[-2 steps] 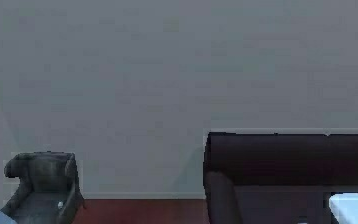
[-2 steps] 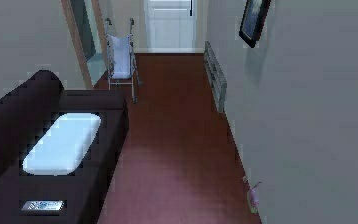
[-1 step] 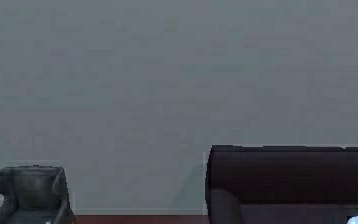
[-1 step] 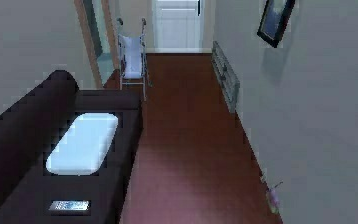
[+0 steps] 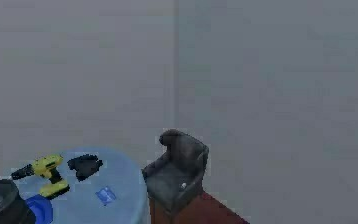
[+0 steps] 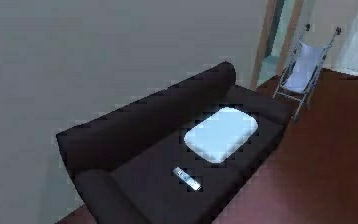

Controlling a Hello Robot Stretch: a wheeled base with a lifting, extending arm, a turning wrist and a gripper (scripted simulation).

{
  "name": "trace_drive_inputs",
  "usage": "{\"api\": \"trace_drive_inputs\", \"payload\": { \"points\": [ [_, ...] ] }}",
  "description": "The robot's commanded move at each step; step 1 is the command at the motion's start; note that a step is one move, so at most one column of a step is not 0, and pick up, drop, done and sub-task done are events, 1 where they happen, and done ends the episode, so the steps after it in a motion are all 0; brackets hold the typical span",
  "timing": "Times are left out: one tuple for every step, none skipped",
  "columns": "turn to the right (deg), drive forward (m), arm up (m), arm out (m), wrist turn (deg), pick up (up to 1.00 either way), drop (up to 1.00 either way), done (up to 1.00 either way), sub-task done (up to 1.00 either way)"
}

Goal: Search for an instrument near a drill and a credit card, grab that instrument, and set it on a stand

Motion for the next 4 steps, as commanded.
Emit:
{"api": "trace_drive_inputs", "payload": {
  "points": [
    [-45.0,0.0,0.0,0.0,0.0,0.0,0.0,0.0,0.0],
    [-45.0,0.0,0.0,0.0,0.0,0.0,0.0,0.0,0.0],
    [-24.0,0.0,0.0,0.0,0.0,0.0,0.0,0.0,0.0],
    [0.0,0.0,0.5,0.0,0.0,0.0,0.0,0.0,0.0]
  ]
}}
